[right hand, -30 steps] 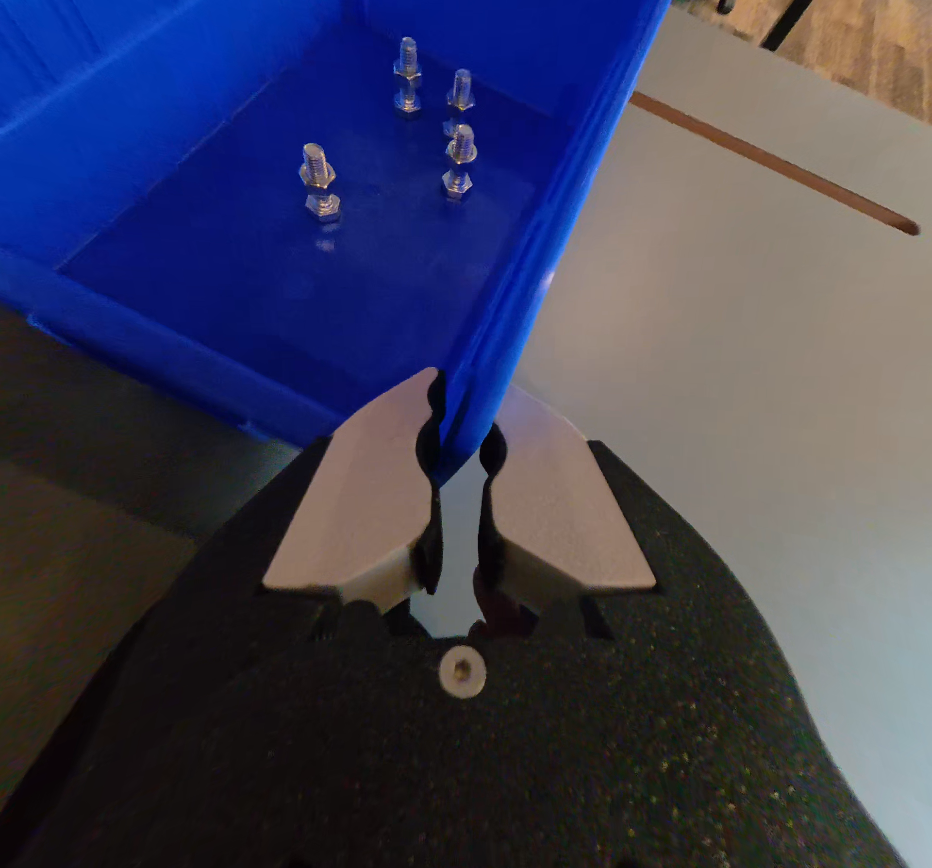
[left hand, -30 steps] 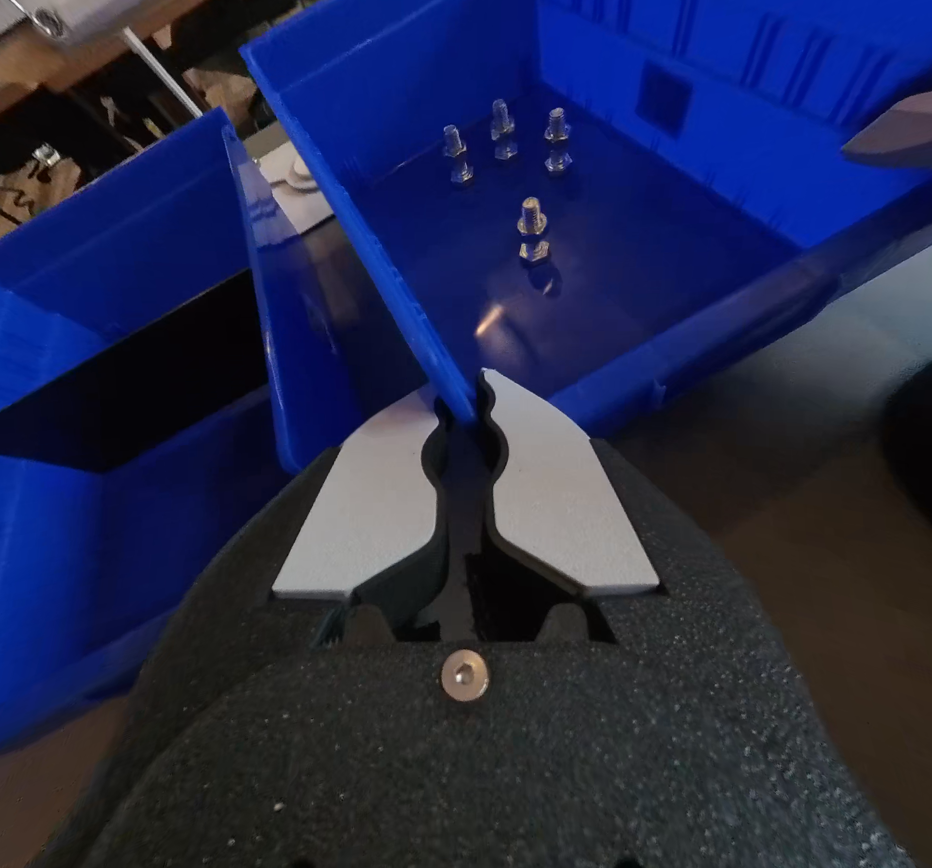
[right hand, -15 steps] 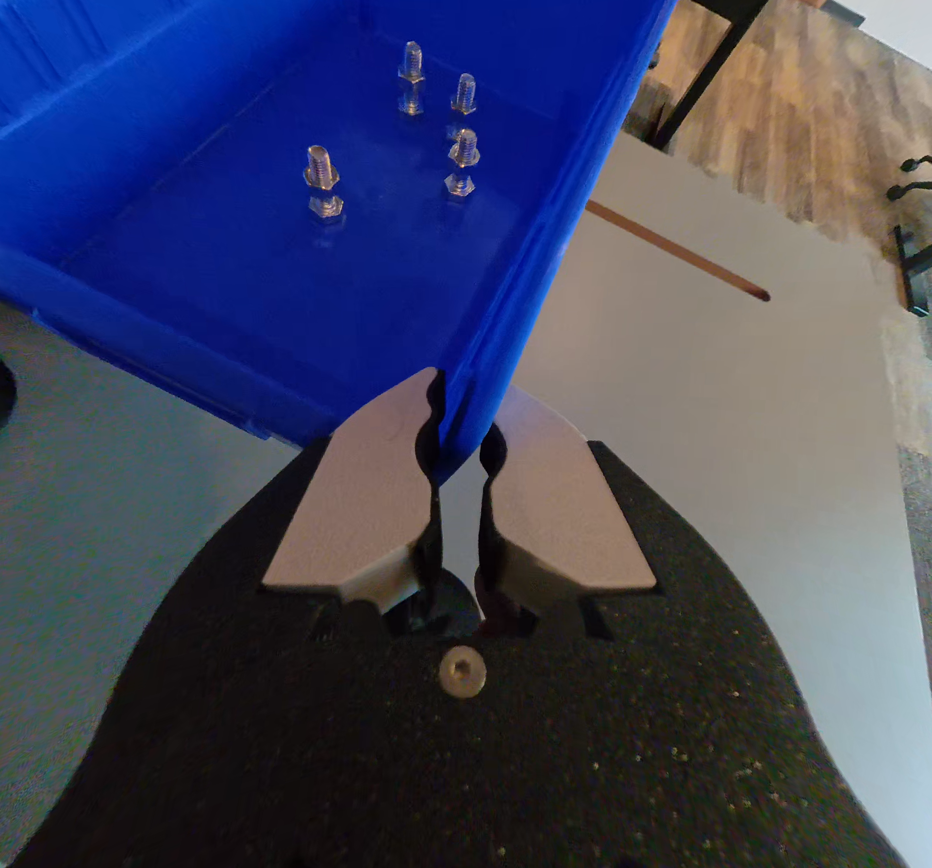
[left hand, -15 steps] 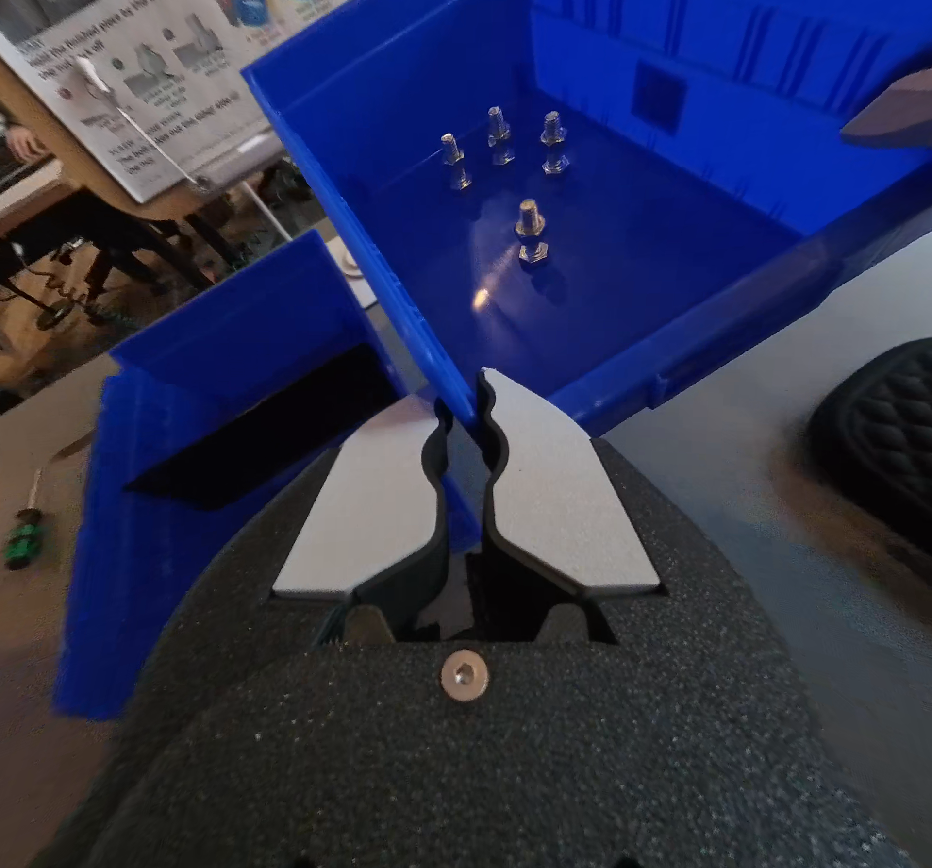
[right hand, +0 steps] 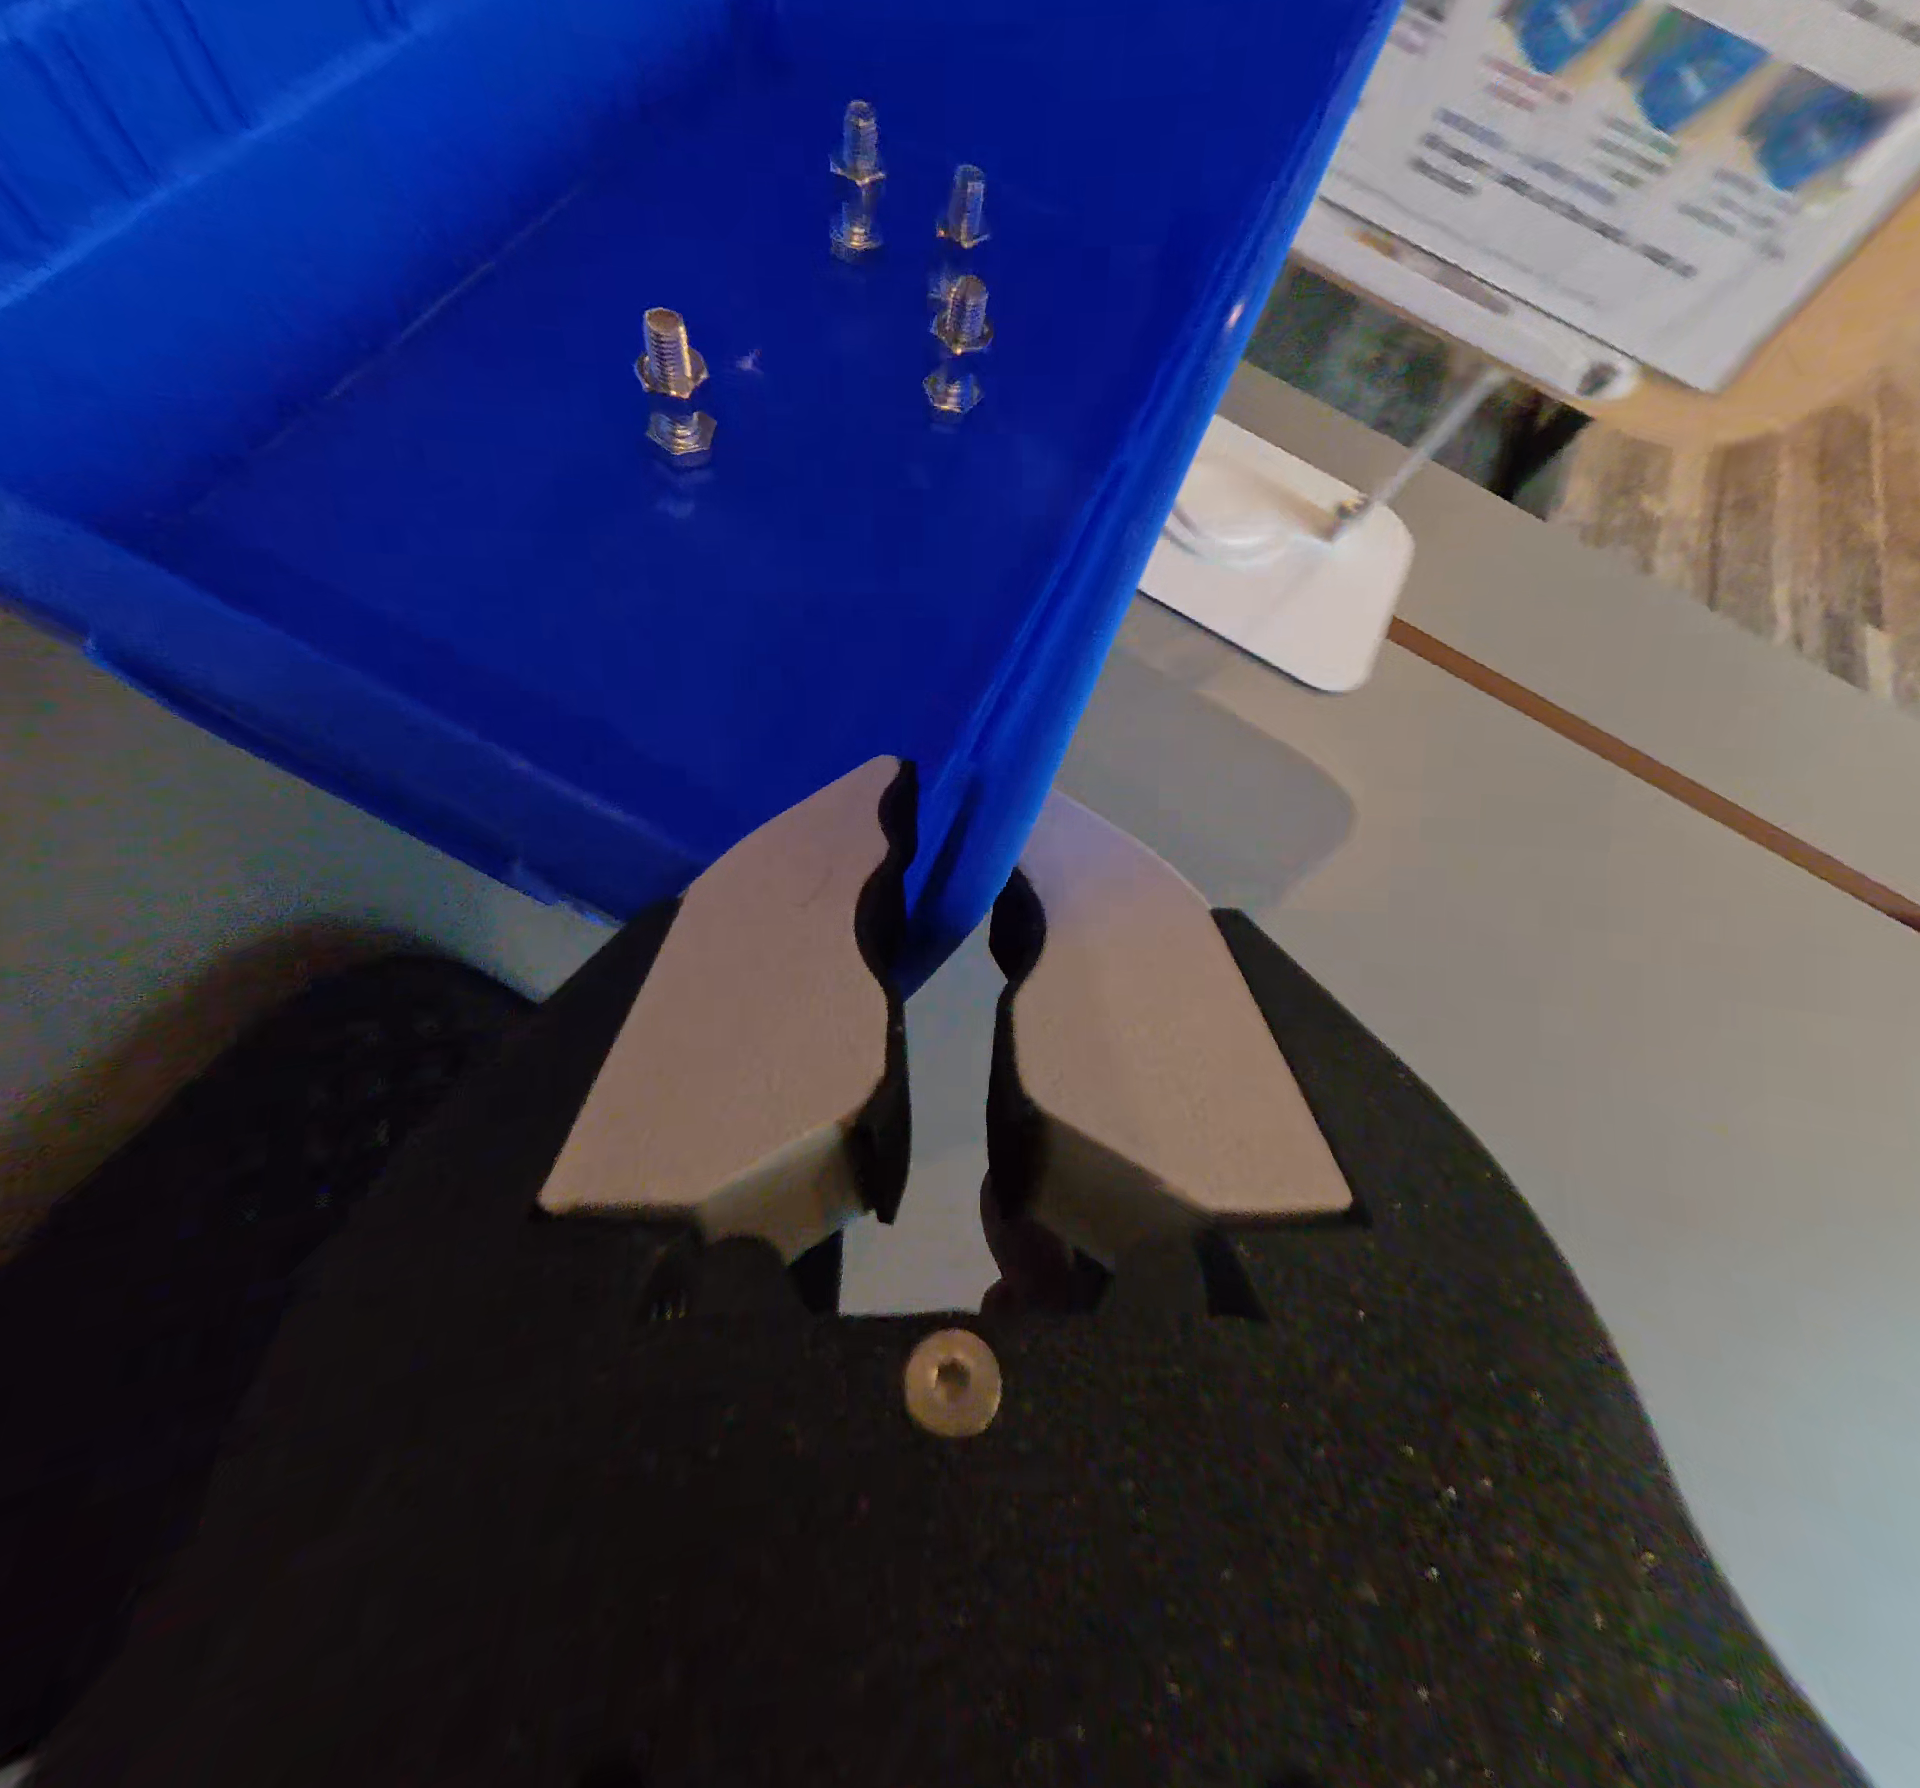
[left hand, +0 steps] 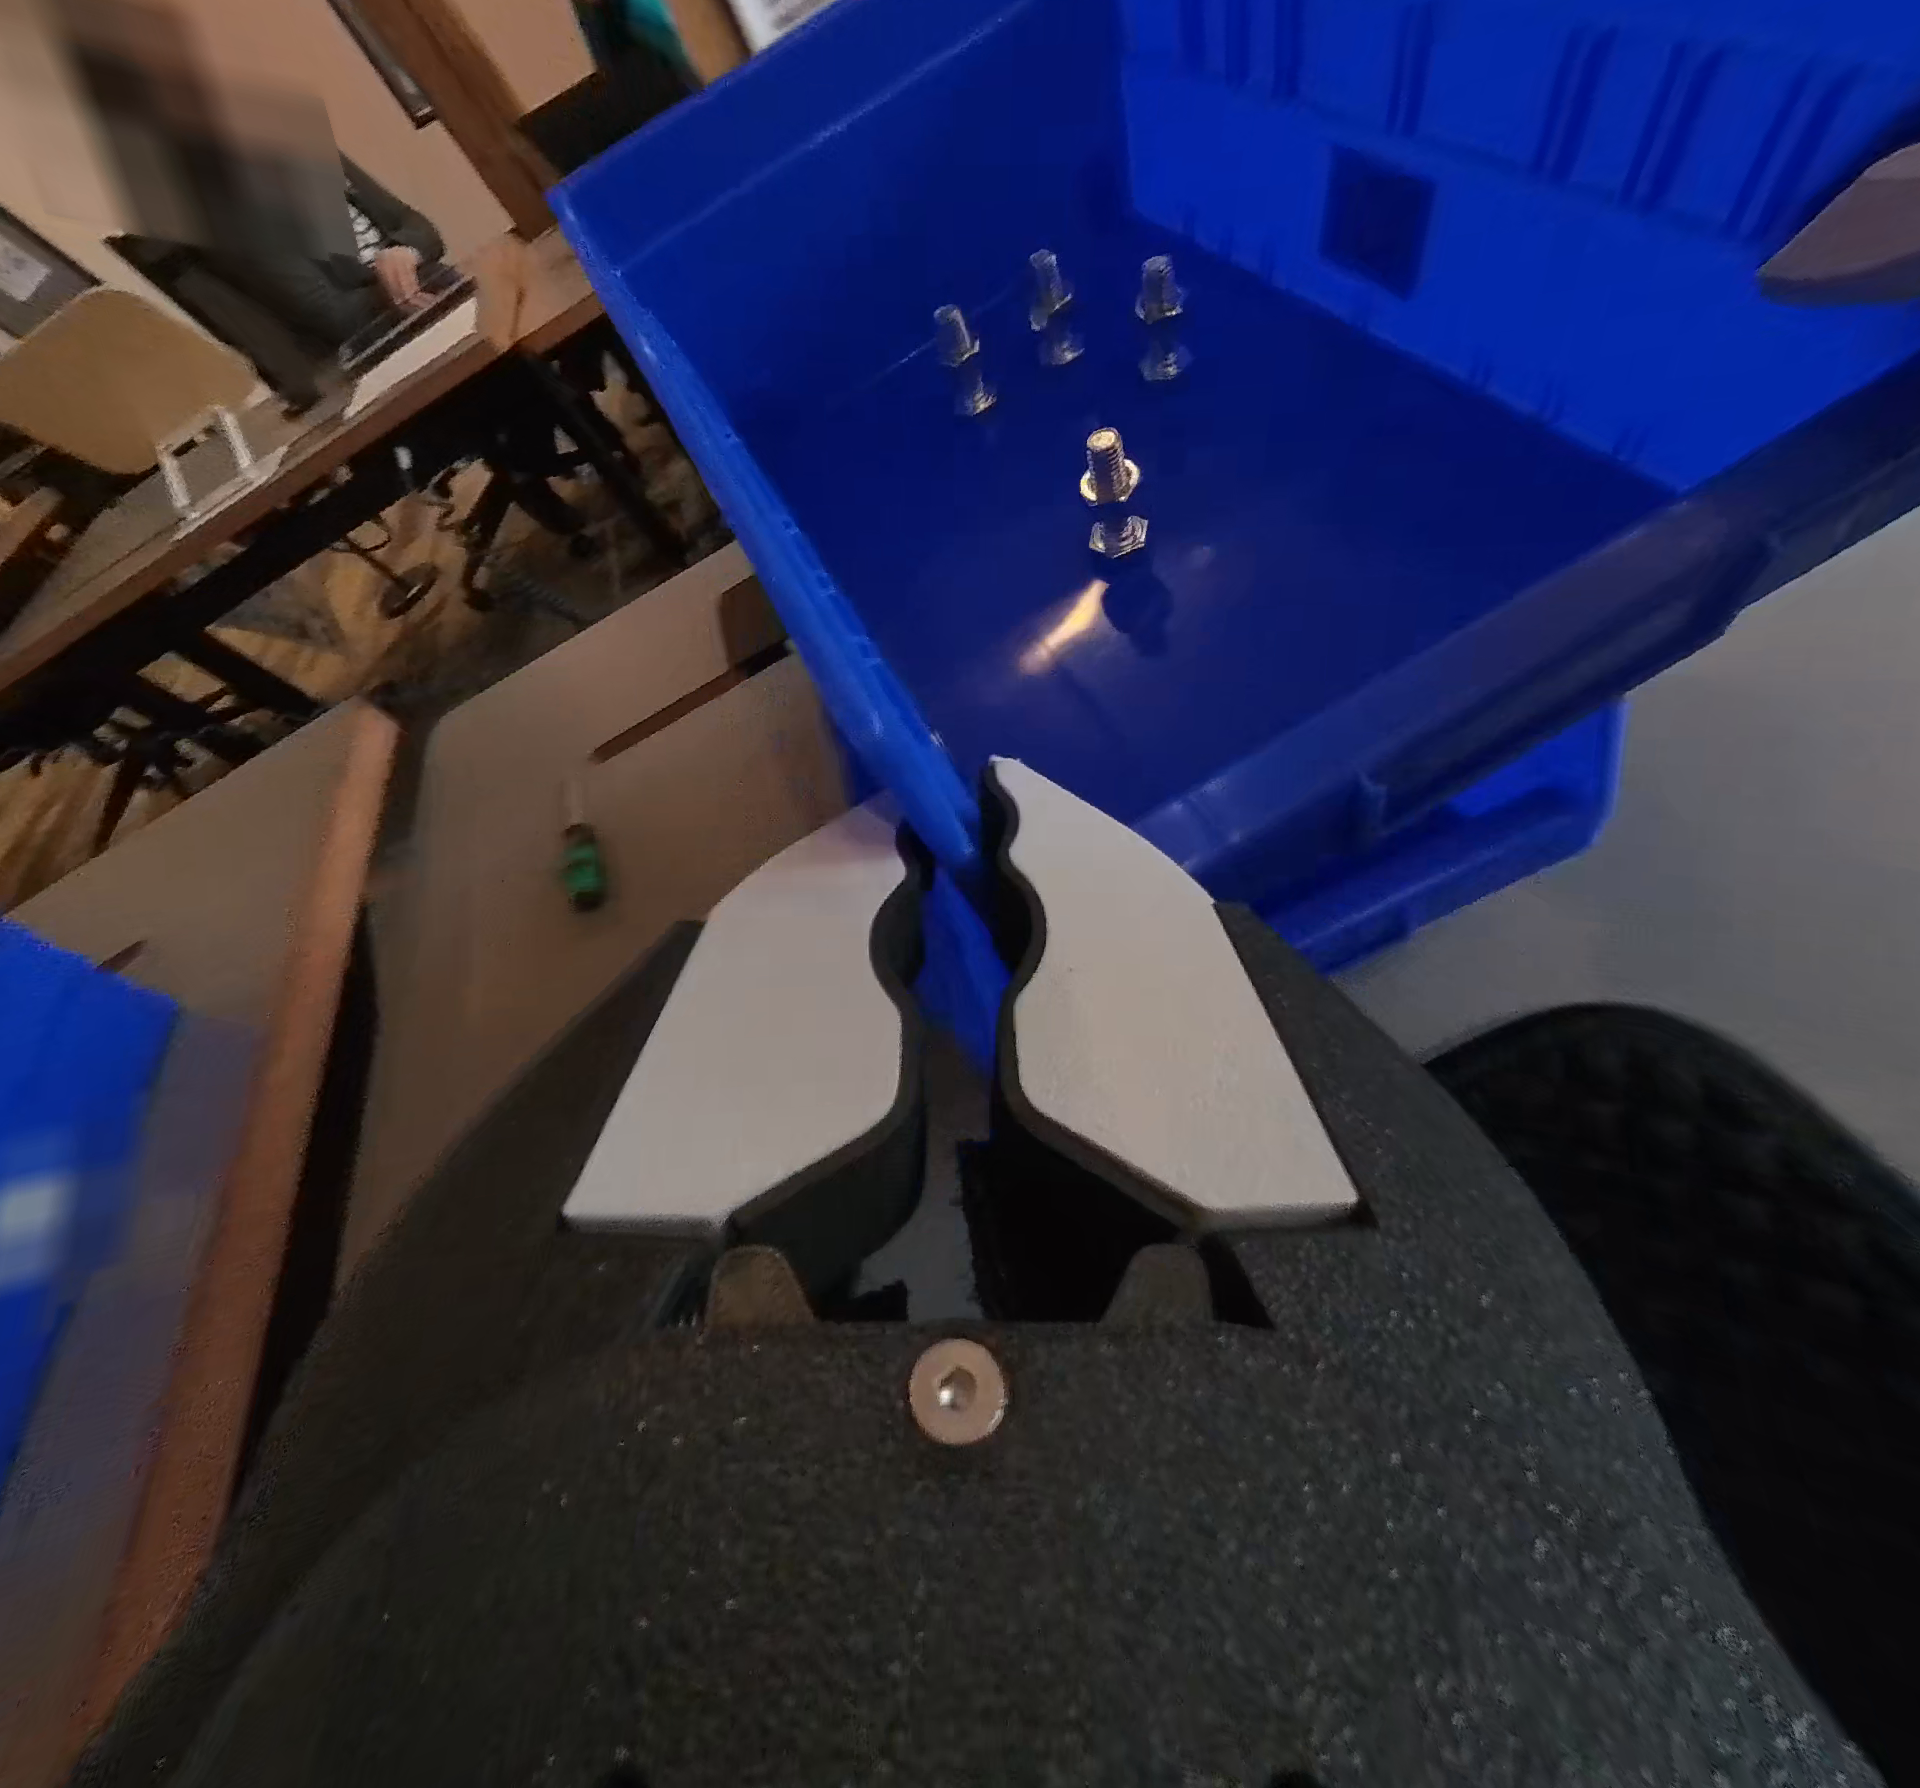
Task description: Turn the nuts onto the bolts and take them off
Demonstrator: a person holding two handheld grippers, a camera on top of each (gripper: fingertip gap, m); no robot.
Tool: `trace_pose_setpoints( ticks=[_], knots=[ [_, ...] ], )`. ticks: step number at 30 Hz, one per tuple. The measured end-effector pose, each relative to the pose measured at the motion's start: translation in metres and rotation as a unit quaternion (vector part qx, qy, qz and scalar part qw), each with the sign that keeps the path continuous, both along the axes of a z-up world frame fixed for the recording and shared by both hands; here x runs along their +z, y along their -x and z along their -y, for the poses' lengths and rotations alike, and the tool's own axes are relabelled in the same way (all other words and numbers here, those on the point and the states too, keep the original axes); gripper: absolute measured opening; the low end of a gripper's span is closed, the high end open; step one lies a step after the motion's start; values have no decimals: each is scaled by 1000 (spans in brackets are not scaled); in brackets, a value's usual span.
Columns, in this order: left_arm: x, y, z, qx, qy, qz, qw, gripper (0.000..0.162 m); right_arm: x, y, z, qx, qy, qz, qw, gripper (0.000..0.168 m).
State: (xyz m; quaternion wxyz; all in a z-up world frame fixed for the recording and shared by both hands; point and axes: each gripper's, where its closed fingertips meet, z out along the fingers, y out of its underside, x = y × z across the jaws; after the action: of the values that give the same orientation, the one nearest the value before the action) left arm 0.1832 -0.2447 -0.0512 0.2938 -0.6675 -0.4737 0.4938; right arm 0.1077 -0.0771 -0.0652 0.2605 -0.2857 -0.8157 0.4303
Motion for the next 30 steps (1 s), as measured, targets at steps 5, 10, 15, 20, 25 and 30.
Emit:
trace_pose_setpoints(
  ticks=[5, 10, 15, 20, 25, 30],
  knots=[
    [4, -31, 70, 50, 13, -3, 999, 7, -4, -20, 77, 48, 15, 15, 999, 11],
    [3, -65, 134, 101, 19, -12, 995, 6, -8, -42, 148, 91, 26, 17, 995, 11],
    [-1, -95, 185, 134, 23, -12, 991, 6, -18, -67, 203, 122, 35, 30, 991, 12],
    [-18, -117, 216, 152, 16, -1, 988, 6, -36, -85, 236, 138, 23, 47, 989, 12],
    [-37, -131, 239, 165, -7, -2, 986, 5, -47, -97, 258, 150, -1, 39, 988, 13],
    [-62, -135, 252, 162, -23, 1, 987, 5, -70, -104, 268, 148, -21, 38, 988, 14]
  ],
)
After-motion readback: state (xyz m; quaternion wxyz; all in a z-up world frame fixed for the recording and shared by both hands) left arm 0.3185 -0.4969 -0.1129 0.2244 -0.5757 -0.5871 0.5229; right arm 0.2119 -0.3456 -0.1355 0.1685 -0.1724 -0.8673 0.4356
